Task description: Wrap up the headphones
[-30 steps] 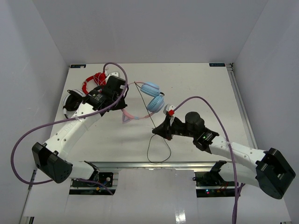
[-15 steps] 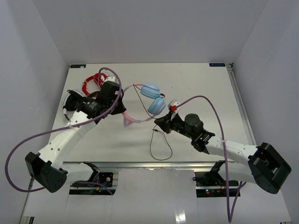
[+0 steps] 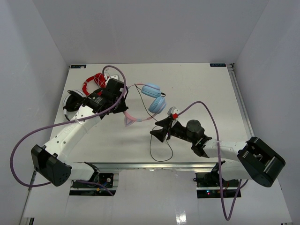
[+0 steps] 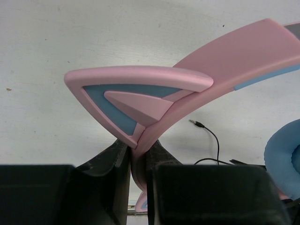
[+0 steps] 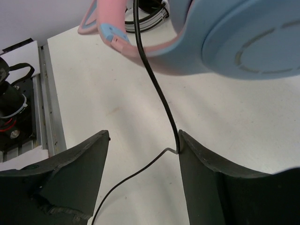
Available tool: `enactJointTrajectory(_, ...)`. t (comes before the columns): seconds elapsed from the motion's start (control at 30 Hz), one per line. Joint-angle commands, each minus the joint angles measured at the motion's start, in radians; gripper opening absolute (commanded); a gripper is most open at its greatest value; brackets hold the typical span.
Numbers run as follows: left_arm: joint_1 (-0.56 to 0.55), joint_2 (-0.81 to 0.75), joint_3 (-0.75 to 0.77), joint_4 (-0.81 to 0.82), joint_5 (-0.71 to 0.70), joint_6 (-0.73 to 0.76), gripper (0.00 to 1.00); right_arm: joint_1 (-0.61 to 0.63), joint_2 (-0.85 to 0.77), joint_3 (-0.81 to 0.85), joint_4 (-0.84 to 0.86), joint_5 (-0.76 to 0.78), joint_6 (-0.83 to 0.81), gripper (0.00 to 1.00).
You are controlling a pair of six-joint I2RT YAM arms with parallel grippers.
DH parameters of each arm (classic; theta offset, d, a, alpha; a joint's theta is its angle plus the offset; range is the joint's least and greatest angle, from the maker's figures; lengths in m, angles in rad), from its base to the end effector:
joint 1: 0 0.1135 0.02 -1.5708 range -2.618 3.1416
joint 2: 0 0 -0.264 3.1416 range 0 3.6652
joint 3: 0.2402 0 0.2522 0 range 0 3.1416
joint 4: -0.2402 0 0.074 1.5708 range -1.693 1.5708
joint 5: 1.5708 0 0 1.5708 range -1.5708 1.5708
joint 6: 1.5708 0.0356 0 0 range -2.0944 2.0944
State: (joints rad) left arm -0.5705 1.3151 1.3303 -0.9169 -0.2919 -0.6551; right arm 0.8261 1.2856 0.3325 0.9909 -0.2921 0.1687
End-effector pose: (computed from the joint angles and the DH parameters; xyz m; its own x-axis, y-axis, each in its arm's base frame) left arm 0.2280 -0.1341 0.3478 -0.7471 -0.2139 -0.6294 -0.1112 0.9737 -0.1989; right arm 0.1582 0.1867 0.2060 -0.1257 0.1008 -0.9869 -0.8907 0.4266 0.1571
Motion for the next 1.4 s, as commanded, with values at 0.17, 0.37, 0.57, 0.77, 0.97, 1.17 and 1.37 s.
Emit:
enactJointTrajectory(0.17, 0.006, -0.033, 0.082, 0.029, -0.008, -0.035, 0.00, 0.006, 0.154, -0.029, 0.287, -0.023, 0.019, 0.69)
enactJointTrajectory(0.37, 0.006, -0.033, 0.102, 0.026, -0.010, -0.044, 0.00, 0.010, 0.278, -0.033, 0.448, -0.050, 0.058, 0.69)
enactJointTrajectory(0.57, 0.006, -0.032, 0.113, 0.024, -0.017, -0.048, 0.00, 0.036, 0.399, -0.014, 0.544, -0.050, 0.088, 0.69)
enactJointTrajectory(0.77, 0.006, -0.026, 0.113, 0.029, -0.016, -0.059, 0.00, 0.087, 0.517, 0.019, 0.663, -0.038, 0.113, 0.67)
enactJointTrajectory(0.97, 0.006, -0.017, 0.105, 0.031, -0.028, -0.062, 0.00, 0.111, 0.630, 0.057, 0.782, -0.025, 0.161, 0.64)
enactJointTrajectory(1.17, 0.006, -0.020, 0.088, 0.044, -0.032, -0.064, 0.00, 0.115, 0.690, 0.078, 0.881, -0.014, 0.190, 0.45)
enactJointTrajectory(1.37, 0.007, -0.023, 0.136, -0.003, -0.045, -0.031, 0.00, 0.113, 0.636, 0.017, 0.887, 0.087, 0.148, 0.08)
